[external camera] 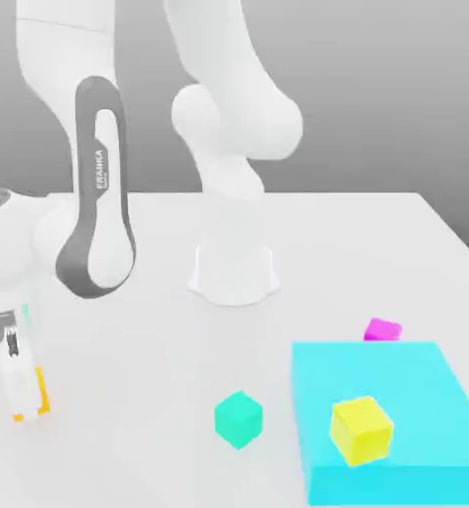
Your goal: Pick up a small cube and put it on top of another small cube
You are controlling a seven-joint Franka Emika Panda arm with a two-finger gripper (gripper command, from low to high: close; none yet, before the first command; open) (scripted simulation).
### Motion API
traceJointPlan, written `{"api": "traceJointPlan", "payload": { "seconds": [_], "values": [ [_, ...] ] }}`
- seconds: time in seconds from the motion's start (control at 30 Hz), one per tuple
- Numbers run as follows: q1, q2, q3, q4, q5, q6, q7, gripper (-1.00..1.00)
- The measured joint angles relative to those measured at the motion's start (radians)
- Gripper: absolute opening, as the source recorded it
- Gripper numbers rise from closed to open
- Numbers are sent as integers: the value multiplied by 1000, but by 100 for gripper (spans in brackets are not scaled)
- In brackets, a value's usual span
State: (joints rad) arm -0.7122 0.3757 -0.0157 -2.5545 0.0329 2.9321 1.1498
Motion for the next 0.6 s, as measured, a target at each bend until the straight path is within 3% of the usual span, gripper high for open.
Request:
{"api": "traceJointPlan", "payload": {
  "seconds": [0.13,0.37,0.6],
  "values": [
    [-2,3,1,1,-1,3,1,-100],
    [-1,-172,-3,-34,-18,-138,14,-100],
    [176,-317,111,-99,-21,-217,157,-100]
  ]
}}
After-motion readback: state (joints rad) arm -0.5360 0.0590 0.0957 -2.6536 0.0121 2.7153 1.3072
